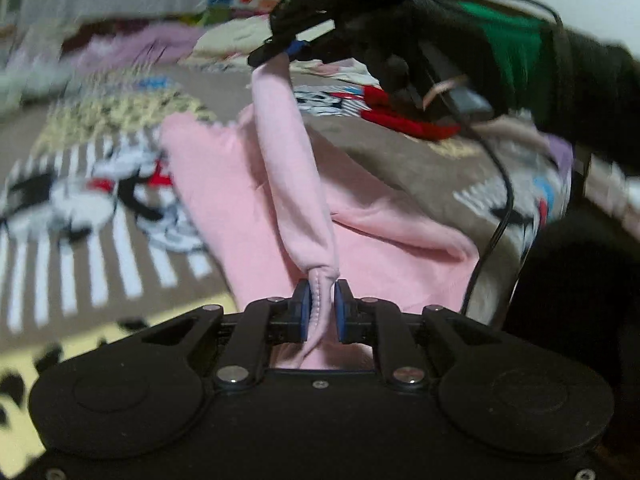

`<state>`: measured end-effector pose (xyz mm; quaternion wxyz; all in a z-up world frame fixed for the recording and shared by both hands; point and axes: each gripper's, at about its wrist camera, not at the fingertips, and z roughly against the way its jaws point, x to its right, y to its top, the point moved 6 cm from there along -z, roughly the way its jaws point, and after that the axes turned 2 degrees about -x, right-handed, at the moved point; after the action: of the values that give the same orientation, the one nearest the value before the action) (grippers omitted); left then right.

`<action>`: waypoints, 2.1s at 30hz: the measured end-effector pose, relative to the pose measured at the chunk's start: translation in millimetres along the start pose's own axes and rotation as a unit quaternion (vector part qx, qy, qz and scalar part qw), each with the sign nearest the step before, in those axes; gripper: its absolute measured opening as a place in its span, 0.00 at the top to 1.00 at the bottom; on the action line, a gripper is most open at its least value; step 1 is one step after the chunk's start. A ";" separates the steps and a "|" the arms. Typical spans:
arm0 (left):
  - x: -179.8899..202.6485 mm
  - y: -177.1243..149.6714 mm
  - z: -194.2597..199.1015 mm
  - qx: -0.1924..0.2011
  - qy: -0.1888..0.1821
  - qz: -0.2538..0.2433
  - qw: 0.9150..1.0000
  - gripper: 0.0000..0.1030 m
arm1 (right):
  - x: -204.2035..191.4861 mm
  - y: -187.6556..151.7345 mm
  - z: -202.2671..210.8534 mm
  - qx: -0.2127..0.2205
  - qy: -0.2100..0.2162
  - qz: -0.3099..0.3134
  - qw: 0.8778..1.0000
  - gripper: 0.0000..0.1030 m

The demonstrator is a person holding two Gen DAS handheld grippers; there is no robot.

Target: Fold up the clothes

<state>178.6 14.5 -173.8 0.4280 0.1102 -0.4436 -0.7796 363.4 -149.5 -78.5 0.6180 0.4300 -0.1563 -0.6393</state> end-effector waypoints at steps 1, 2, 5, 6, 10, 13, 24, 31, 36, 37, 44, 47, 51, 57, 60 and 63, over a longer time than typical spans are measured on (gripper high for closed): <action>-3.9 -0.1 -0.3 0.000 -0.007 0.021 1.000 0.89 | -4.6 0.5 -8.5 -0.008 -0.002 0.010 1.000 0.88; -7.7 -0.1 -0.5 0.000 -0.015 0.042 0.999 0.89 | -9.2 1.1 -17.0 -0.016 -0.005 0.020 1.000 0.88; -16.6 -0.7 -1.7 -0.002 -0.033 0.093 0.995 0.89 | -21.2 0.0 -41.6 -0.042 -0.008 0.044 0.998 0.88; -18.7 -1.0 -2.1 -0.003 -0.038 0.106 0.994 0.89 | -25.6 -1.0 -49.1 -0.049 -0.010 0.054 0.997 0.88; -23.0 -1.0 -0.1 -0.006 -0.050 0.137 0.989 0.89 | -39.8 -4.8 -69.7 -0.069 -0.013 0.081 0.994 0.88; -28.4 -2.0 -1.1 -0.012 -0.062 0.166 0.984 0.89 | -45.3 -7.2 -85.6 -0.085 -0.015 0.089 0.992 0.88; -41.9 4.3 9.8 0.015 -0.056 0.197 0.979 0.56 | -10.5 21.3 -56.4 -0.025 0.027 0.038 0.999 0.52; -45.8 7.8 7.8 0.024 -0.033 0.199 0.979 0.68 | 12.4 -14.2 -67.6 -0.075 0.046 0.039 0.995 0.55; -44.5 9.6 1.3 0.020 -0.028 0.196 0.980 0.81 | 7.3 -27.6 -81.8 -0.083 0.071 0.035 0.993 0.71; -44.6 10.0 -0.5 0.018 -0.028 0.196 0.980 0.81 | 6.6 -29.6 -82.7 -0.085 0.073 0.036 0.993 0.77; -43.0 11.1 -0.9 0.014 -0.036 0.198 0.979 0.81 | 12.3 -21.5 -57.3 -0.042 0.074 0.033 0.996 0.86; -39.5 10.9 0.8 0.013 -0.052 0.197 0.979 0.81 | 14.7 -13.3 -33.9 -0.030 0.067 0.055 0.996 0.86; -35.7 6.8 -5.7 -0.005 -0.053 0.191 0.980 0.81 | 24.7 -11.9 -45.6 -0.063 0.056 0.065 0.994 0.86; -30.5 7.4 -5.9 -0.018 -0.057 0.174 0.983 0.81 | 24.5 -16.6 -66.0 -0.065 0.091 0.063 0.992 0.85; -26.4 6.1 -7.0 -0.026 -0.061 0.162 0.984 0.81 | 18.7 -20.1 -69.6 -0.068 0.095 0.090 0.989 0.85; -24.1 5.0 -6.0 -0.029 -0.061 0.154 0.986 0.81 | 21.8 -12.0 -50.9 -0.028 0.141 0.057 0.988 0.85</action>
<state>199.4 28.2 -178.3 0.5185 -0.0192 -0.4579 -0.7219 396.3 -150.6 -124.7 0.6811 0.4885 -0.0739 -0.5404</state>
